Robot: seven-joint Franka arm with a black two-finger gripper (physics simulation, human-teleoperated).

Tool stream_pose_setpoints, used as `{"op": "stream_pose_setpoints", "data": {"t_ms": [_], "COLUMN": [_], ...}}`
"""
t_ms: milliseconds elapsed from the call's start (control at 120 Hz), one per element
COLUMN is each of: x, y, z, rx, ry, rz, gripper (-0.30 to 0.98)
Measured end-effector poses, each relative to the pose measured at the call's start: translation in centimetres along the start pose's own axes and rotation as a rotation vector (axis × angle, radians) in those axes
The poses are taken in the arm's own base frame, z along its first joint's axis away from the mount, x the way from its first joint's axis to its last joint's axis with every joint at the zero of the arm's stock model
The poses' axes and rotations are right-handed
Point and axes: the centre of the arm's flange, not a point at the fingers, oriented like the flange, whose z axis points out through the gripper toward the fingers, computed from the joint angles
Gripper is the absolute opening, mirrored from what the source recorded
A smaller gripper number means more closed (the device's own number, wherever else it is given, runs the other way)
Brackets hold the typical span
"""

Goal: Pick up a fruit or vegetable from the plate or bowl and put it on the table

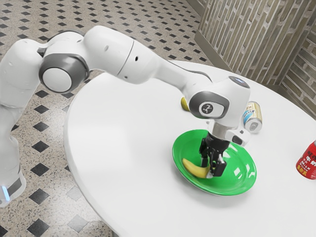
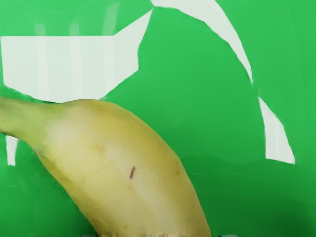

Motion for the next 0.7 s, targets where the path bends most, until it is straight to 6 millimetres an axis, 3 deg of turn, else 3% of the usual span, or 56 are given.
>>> {"op": "stream_pose_setpoints", "data": {"t_ms": [175, 308, 408, 567, 700], "x": [-0.2, -1.5, -4.3, -8.3, -13.2], "y": [0.0, 0.4, -0.3, -2.4, -4.6], "z": [0.4, -3.7, -5.6, -6.7, -7.3], "rx": [-0.008, -0.013, -0.009, 0.009, 0.006], "ry": [-0.005, 0.038, 0.035, 0.025, 0.027], "rz": [-0.003, 0.011, 0.011, -0.003, -0.022], "gripper": [0.14, 0.14, 0.14, 0.14, 0.14]}}
